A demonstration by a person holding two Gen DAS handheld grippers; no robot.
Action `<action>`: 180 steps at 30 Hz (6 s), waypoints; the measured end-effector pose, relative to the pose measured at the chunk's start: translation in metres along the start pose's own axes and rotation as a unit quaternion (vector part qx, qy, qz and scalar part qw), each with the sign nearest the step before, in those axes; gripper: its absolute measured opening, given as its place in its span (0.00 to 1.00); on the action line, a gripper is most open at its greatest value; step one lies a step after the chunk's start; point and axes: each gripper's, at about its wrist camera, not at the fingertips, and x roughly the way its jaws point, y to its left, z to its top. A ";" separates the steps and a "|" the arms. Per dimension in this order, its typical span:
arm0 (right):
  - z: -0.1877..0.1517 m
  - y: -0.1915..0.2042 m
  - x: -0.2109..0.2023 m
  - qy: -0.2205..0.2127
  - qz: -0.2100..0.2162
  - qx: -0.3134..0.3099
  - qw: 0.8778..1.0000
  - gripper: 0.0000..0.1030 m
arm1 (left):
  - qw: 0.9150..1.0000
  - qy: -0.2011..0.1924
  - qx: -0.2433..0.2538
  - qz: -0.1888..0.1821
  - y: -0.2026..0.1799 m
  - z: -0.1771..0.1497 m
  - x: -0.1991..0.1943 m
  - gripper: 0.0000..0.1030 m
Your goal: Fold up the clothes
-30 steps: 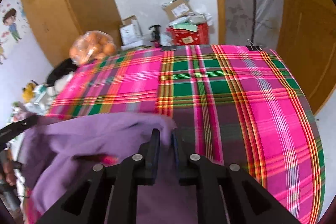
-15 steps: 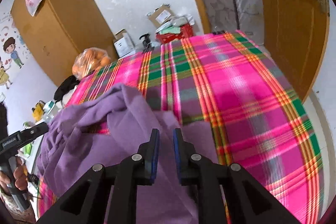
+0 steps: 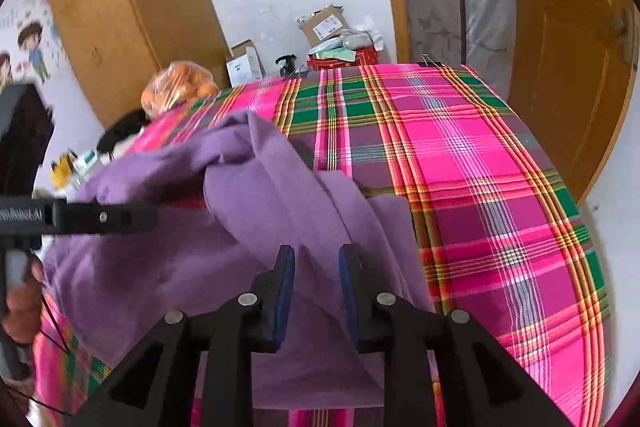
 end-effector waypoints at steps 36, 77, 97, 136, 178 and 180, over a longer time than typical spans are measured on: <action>-0.033 0.028 -0.017 -0.053 0.027 -0.042 0.997 0.03 | 0.992 0.069 -0.051 -0.092 -0.026 -0.012 0.028 0.44; -0.022 -0.011 -0.023 -0.018 0.063 0.049 0.997 0.39 | 0.984 0.092 -0.126 -0.087 -0.005 -0.036 0.047 0.31; -0.014 -0.025 -0.038 -0.078 0.039 0.085 0.993 0.05 | 0.988 0.063 -0.106 -0.094 -0.016 -0.035 0.021 0.15; -0.048 -0.107 -0.066 -0.137 -0.140 0.209 0.958 0.06 | 0.988 0.059 -0.106 -0.095 -0.029 -0.026 0.049 0.12; -0.041 0.005 -0.013 0.015 -0.019 -0.052 0.998 0.27 | 0.988 0.041 -0.106 -0.103 -0.012 -0.008 0.037 0.12; -0.040 0.003 -0.010 0.021 -0.021 -0.058 0.998 0.17 | 0.988 0.042 -0.106 -0.102 -0.010 -0.007 0.036 0.12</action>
